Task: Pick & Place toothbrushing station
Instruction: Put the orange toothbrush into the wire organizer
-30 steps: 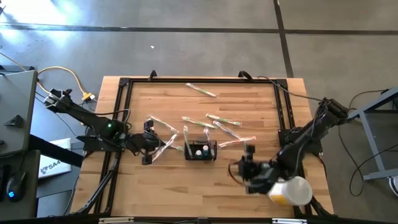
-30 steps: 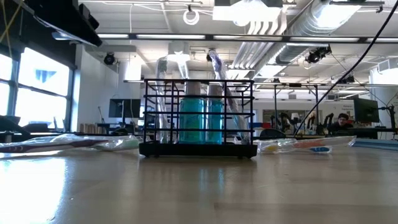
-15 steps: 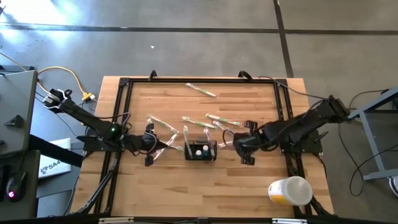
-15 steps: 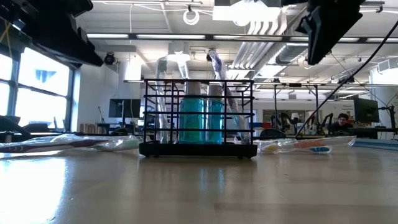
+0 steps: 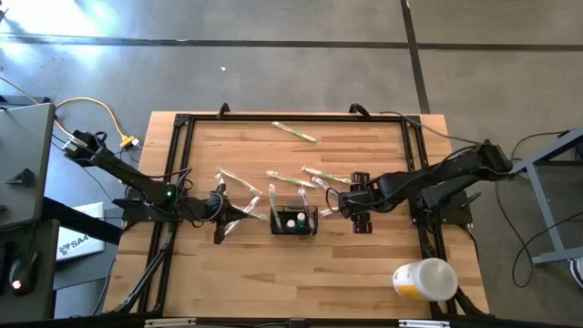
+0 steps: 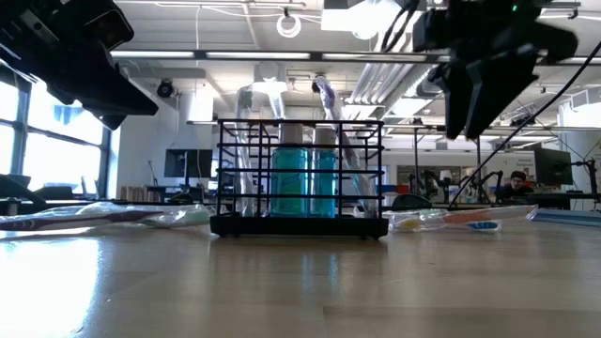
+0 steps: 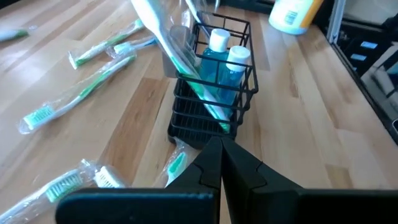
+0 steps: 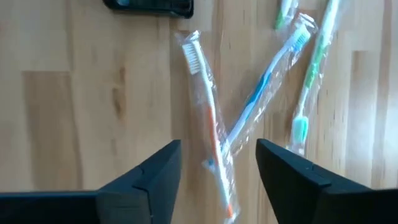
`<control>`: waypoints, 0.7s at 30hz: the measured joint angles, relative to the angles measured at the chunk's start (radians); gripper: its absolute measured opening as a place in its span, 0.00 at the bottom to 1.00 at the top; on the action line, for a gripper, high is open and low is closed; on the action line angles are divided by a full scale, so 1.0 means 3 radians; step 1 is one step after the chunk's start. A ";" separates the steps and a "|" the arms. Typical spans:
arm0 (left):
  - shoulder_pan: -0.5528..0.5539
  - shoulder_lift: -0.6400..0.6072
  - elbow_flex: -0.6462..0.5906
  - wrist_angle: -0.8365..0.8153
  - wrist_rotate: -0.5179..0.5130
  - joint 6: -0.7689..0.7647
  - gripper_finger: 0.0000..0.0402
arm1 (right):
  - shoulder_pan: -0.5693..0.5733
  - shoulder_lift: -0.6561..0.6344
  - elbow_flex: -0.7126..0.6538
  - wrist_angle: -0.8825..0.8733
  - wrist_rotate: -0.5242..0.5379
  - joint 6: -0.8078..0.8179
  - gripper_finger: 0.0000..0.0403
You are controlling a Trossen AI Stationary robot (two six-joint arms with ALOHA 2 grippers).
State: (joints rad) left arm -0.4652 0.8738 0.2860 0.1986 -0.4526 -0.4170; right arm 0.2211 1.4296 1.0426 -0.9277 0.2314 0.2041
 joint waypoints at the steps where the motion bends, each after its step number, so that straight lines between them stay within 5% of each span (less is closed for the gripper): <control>1: 0.0000 0.0000 -0.0030 0.0069 0.0000 0.0000 0.00 | -0.0029 0.0000 -0.0071 0.0112 0.0001 -0.0061 0.51; 11: 0.0000 0.0004 -0.0144 0.0301 -0.0001 0.0236 0.00 | -0.0209 0.0010 -0.0480 0.1085 -0.0012 -0.0337 0.51; 21: 0.0000 0.0004 -0.0144 0.0329 -0.0024 0.0415 0.00 | -0.0136 0.0010 -0.0476 0.1129 -0.0344 -0.0118 0.50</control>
State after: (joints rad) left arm -0.4652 0.8750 0.2428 0.2974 -0.4599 -0.2924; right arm 0.1801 1.4326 0.8997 -0.5890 0.1282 0.1687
